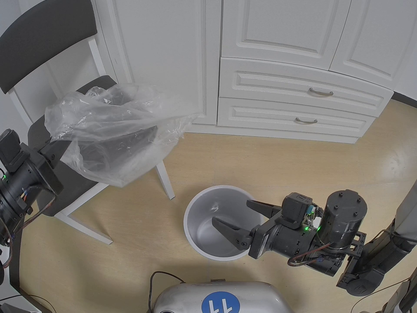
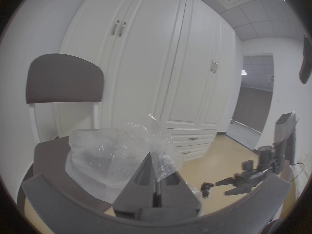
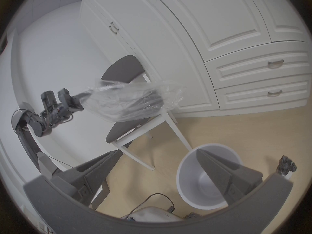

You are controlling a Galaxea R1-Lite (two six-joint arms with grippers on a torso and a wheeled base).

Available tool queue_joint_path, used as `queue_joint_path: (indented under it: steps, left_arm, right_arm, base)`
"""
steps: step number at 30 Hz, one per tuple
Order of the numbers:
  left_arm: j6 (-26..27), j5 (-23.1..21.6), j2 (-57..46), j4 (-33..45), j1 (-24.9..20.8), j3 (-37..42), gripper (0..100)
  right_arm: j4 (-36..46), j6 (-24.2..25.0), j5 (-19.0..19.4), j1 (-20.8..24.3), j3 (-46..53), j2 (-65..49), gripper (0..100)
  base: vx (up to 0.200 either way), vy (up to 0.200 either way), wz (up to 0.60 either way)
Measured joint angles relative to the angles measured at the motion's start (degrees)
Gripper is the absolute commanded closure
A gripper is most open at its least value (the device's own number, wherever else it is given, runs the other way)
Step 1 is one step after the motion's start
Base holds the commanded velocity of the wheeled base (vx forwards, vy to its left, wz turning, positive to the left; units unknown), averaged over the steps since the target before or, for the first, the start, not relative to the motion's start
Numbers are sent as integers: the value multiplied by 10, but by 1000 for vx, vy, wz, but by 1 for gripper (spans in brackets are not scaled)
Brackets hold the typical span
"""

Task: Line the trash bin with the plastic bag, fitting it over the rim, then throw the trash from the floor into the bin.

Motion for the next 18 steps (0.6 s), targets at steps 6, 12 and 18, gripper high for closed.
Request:
queue_joint_path:
  steps: [6,12,18]
  left_arm:
    - [-8,-4,-37,35,-54,1,100]
    - [-16,-7,-58,36,-67,2,100]
    - [-22,-18,-72,36,-76,3,100]
  right_arm:
    - [-16,2,-8,6,5,25,0]
    - [-17,4,-26,7,-6,35,0]
    - [-17,8,-29,7,-13,46,0]
  base:
    - [0,0,0]
    - [0,0,0]
    - [0,0,0]
